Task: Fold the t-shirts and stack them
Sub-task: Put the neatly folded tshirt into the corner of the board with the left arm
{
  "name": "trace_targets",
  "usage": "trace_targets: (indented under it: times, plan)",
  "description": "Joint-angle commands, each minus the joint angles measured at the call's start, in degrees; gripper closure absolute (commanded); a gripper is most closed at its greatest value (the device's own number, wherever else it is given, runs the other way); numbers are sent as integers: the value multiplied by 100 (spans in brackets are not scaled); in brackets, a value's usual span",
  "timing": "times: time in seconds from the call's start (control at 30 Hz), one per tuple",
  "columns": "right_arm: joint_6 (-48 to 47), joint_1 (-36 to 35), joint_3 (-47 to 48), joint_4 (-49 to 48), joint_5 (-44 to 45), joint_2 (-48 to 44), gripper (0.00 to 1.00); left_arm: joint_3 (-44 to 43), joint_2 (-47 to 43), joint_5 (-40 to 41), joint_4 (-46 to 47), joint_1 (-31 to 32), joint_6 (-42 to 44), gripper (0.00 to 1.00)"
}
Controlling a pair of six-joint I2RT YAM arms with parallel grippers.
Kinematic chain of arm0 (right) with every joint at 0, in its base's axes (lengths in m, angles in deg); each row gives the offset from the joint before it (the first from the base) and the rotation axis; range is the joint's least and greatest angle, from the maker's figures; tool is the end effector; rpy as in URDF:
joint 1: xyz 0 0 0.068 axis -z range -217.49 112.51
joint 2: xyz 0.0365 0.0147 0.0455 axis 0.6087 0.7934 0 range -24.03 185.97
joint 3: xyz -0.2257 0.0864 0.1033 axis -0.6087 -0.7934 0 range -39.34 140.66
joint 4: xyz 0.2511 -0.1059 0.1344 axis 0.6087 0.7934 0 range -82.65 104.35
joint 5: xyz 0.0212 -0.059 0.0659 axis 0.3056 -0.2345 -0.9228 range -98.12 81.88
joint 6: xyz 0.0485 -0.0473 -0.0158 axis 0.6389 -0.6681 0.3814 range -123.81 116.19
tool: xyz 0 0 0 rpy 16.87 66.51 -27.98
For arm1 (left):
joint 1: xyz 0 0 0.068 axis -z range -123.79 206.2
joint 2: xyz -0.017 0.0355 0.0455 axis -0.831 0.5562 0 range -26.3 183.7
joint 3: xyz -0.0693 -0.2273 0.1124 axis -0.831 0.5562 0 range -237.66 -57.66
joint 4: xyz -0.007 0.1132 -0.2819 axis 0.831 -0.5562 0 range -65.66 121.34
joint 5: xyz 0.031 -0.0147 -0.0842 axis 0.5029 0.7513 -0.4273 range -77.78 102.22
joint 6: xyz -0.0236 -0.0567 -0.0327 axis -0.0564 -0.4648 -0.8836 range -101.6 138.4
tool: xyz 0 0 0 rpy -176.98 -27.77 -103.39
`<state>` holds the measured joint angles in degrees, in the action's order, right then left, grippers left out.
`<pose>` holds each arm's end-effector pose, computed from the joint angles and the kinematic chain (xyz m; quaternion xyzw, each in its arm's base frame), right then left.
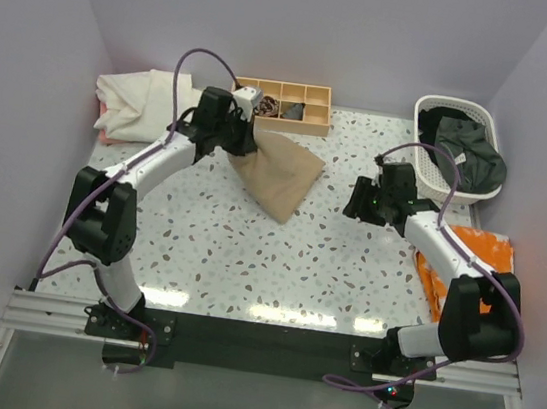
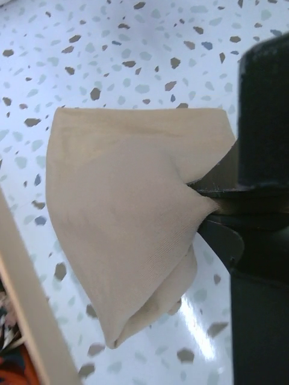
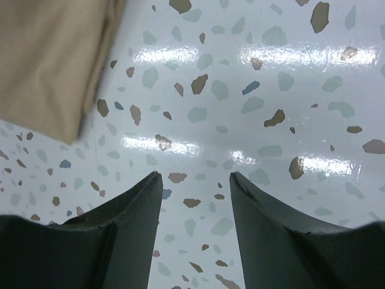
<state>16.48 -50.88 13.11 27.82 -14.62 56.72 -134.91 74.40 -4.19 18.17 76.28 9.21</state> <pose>0.3378 0.0869 0.1813 0.0364 0.9340 0.1527 0.3211 0.4264 -0.1729 0.2260 0.1477 0.8743 -0.2356 0.3979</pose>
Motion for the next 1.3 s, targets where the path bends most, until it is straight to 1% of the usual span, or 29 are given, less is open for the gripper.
trace_targets:
  times: [0.0, 0.1, 0.13, 0.17, 0.23, 0.27, 0.33, 0.37, 0.43, 0.57, 0.6, 0.63, 0.8, 0.9, 1.0, 1.03, 1.07, 1.1, 1.13, 1.17, 1.27]
  plan:
    - [-140, -6, 283, 71, 97, 142, 47, -1036, -8, 778, -774, -179, 847, 100]
    - [-149, -15, 327, 45, 79, 213, 47, -1747, 186, 981, -1099, -512, 1199, 100]
    - [-157, -6, 336, 19, 70, 265, 47, -1958, 325, 1051, -1335, -592, 1296, 100]
    - [-157, -15, 336, 10, 61, 283, 47, -2439, 423, 1130, -1477, -662, 1410, 100]
    - [-140, -15, 337, -34, 53, 345, 47, -2942, 694, 1340, -1880, -908, 1683, 100]
    - [-140, -15, 336, -52, 53, 371, 47, -3449, 800, 1368, -2004, -996, 1814, 100]
    - [-149, -15, 354, -95, 44, 467, 47, -3935, 1081, 1455, -2276, -1277, 1903, 100]
    - [-140, -15, 363, -104, 44, 494, 47, -4355, 1187, 1456, -2347, -1365, 2025, 100]
    - [-131, -15, 415, -131, 9, 643, 47, -4831, 1459, 1499, -2436, -1620, 2140, 100]
    - [-122, -15, 503, -175, -88, 889, 47, -5220, 1873, 1561, -2295, -2007, 2386, 100]
    - [-122, -6, 547, -201, -97, 933, 47, -5282, 2039, 1570, -2269, -2260, 2387, 100]
    - [-131, -6, 565, -192, -97, 986, 47, -5282, 2102, 1544, -2234, -2358, 2387, 100]
    - [-140, -6, 714, -184, -141, 1303, 48, -4887, 2496, 1394, -1594, -2982, 2150, 100]
    - [-149, -6, 741, -192, -158, 1434, 48, -4826, 2813, 1526, -1444, -3228, 2035, 100]
    - [-166, -6, 741, -201, -184, 1540, 48, -4782, 3068, 1833, -1259, -3405, 2018, 99]
    - [-166, -6, 741, -210, -211, 1601, 48, -4790, 3130, 1912, -1206, -3457, 2009, 89]
    - [-166, -15, 749, -219, -228, 1628, 48, -4816, 3183, 1974, -1171, -3536, 1974, 53]
    - [-166, -15, 750, -236, -281, 1645, 48, -4834, 3236, 2035, -1136, -3554, 1974, 35]
    - [-157, -6, 758, -245, -307, 1698, 48, -4826, 3227, 2323, -1109, -3572, 1939, 24]
    - [-157, -6, 758, -245, -316, 1716, 48, -4791, 3175, 2422, -1048, -3581, 1913, 0]
    - [-140, -6, 750, -254, -325, 1681, 49, -4606, 2833, 2519, -828, -3590, 1895, 0]
